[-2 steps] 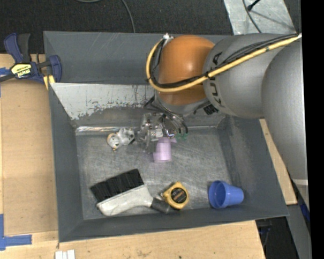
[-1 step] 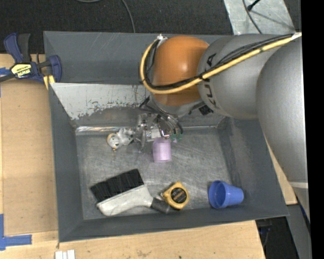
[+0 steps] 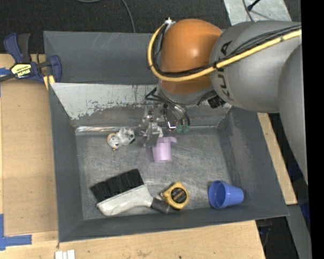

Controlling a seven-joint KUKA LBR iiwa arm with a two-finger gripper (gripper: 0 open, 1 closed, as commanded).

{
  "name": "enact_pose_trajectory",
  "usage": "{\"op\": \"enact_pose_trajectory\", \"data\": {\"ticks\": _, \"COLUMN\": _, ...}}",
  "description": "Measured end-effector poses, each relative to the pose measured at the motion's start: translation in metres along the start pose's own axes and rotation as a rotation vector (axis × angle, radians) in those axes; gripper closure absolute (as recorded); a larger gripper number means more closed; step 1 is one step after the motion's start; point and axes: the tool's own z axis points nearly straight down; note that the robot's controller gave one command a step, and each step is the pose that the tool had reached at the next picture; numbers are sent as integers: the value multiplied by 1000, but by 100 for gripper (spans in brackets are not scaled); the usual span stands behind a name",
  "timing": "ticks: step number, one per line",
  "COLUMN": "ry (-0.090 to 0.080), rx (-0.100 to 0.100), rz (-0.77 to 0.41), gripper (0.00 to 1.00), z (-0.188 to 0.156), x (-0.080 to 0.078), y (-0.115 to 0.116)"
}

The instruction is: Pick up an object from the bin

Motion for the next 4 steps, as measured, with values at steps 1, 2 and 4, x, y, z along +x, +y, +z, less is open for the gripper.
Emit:
{"op": "enact_pose_trajectory", "data": {"ticks": 1, "ry": -9, "rx": -1, "rz": 92, "gripper": 100, "z": -40, "x": -10, "y": -13}}
{"op": "enact_pose_trajectory", "data": {"ticks": 2, "ry": -4, "rx": 0, "rz": 53, "gripper": 0, "z": 41, "x": -4, "y": 14}}
{"op": "enact_pose_trajectory", "data": {"ticks": 4, "ry": -10, "rx": -1, "rz": 32, "gripper": 0, "z": 81, "x": -15, "y": 9}}
